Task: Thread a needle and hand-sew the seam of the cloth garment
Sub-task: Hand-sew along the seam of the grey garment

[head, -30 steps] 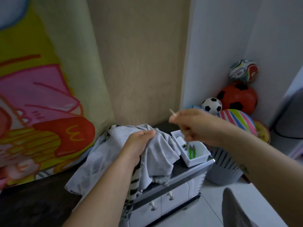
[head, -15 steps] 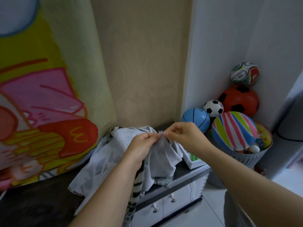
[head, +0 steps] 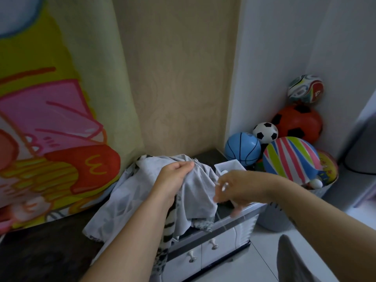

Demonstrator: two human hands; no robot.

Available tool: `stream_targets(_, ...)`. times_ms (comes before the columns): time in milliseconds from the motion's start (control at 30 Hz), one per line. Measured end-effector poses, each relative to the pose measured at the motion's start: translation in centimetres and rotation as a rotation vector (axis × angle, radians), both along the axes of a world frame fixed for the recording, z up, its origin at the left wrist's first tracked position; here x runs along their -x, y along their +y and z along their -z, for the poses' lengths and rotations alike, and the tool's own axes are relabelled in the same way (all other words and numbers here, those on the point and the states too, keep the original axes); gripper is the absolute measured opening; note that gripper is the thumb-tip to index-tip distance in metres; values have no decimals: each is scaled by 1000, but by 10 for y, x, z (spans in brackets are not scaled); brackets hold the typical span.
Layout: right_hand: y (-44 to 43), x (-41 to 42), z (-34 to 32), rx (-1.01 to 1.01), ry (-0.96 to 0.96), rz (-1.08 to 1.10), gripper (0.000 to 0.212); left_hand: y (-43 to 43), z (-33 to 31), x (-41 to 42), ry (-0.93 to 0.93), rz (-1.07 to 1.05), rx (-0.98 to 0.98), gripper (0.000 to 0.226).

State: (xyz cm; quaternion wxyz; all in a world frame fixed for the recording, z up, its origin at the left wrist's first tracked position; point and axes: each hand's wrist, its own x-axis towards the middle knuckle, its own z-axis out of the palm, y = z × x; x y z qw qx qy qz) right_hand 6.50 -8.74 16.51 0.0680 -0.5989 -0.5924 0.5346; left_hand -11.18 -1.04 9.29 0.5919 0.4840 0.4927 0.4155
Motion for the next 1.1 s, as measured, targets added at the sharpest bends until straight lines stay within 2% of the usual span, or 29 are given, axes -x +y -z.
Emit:
stream_targets(100, 7, 10, 7, -338, 118, 312, 15, -2, 0, -3, 23, 19, -14, 13)
stream_targets(200, 13, 21, 17, -565, 114, 390, 15, -6, 0, -5, 24, 46, -28, 16)
stream_targets(333, 19, 33, 27, -685, 13, 400, 19, -11, -2, -7, 7, 71, -48, 21)
stream_targets(467, 23, 31, 28, -690, -13, 379, 15, -11, -1, -3, -12, 83, -47, 18)
stream_targets(533, 20, 30, 24, -683, 132, 408, 14, -9, 0, -2, 2, 82, -41, 17)
stream_targets(600, 14, 29, 17, -689, 379, 503, 11, -7, 0, -2, 12, 69, -31, 14)
stream_targets(700, 11, 30, 7, -691, 707, 612, 17, -6, 0, -2, 9, 58, -9, 28)
stream_targets(767, 12, 31, 2, -572, 992, 608, 25, -6, 0, -2, -2, 63, 24, 31)
stream_targets(833, 11, 28, -3, -355, 1143, 534, 33, -4, 1, -4, 19, 59, 48, 24)
stream_targets(900, 8, 23, -6, -109, 1062, 383, 34, -4, 1, -5, 25, 18, 40, 12)
stream_targets(1000, 2, 11, -4, 183, 716, 120, 19, -4, 0, -4, 12, -37, 33, 14)
stream_targets(1067, -1, 5, -1, 219, 377, -60, 9, -5, -1, -3, 16, -64, 21, 16)
stream_targets(1100, 0, 5, 3, 195, 215, -86, 16, -4, -1, -3, 16, -71, 9, 17)
